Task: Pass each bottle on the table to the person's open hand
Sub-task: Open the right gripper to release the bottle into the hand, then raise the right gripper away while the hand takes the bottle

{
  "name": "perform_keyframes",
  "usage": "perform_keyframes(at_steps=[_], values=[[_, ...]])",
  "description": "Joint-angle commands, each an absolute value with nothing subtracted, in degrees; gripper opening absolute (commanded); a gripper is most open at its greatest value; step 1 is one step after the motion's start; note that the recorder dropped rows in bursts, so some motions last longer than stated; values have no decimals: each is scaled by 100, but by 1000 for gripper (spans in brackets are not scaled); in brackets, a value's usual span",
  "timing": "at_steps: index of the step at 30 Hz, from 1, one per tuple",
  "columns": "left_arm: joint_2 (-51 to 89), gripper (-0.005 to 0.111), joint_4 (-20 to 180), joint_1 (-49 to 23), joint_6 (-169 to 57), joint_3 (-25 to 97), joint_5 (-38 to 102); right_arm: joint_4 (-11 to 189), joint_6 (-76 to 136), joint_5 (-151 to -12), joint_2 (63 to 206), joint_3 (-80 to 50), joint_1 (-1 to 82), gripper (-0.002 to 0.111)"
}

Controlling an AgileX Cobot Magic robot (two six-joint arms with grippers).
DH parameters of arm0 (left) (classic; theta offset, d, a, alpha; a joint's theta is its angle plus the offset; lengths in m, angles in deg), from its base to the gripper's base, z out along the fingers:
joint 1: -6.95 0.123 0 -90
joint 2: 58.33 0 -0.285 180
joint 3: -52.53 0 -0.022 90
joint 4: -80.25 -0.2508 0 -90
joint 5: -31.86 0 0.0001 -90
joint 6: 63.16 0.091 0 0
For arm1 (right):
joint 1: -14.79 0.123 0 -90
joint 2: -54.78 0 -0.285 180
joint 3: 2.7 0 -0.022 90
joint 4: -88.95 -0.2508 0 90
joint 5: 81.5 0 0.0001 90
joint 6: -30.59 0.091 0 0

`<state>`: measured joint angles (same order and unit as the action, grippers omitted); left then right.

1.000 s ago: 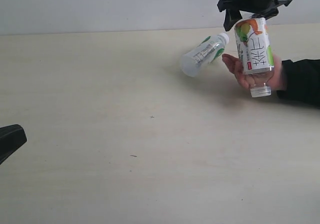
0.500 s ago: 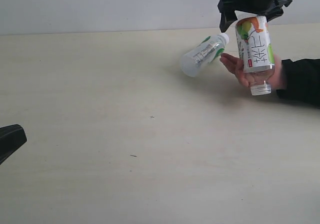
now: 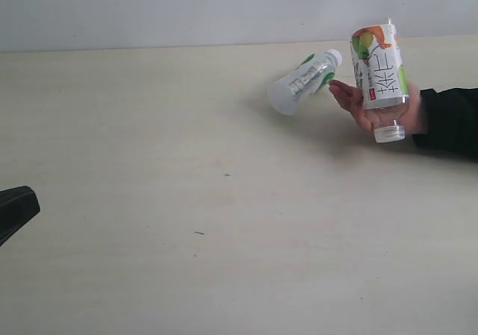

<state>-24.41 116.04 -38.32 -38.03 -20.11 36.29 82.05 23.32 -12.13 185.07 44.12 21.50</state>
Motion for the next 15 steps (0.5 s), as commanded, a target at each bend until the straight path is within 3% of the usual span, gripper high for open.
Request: perform_keyframes(at_steps=[1,5,9,11,14,15], values=[[-2449,0,11648,-3829,-3812,-2030,3666,8048,2270,-1154,17956,4468,2144,98],[-2449,0,11648,-3829,-3812,-2030,3666,7405,2336,-1154,17319,4442,2144,86],[-2449,0,11648,-3829,-3812,-2030,3666,6839,2525,-1154,16856,4442,2144,85],[-2449,0,11648,-3829,-3812,-2030,3666,6761,2595,-1154,16609,4442,2144,79],[-2449,0,11648,-3829,-3812,-2030,3666,6751,2622,-1154,16151,4119,2144,52],[-2449,0,11648,-3829,-3812,-2030,3666,6751,2622,-1154,16031,3981,2144,50]])
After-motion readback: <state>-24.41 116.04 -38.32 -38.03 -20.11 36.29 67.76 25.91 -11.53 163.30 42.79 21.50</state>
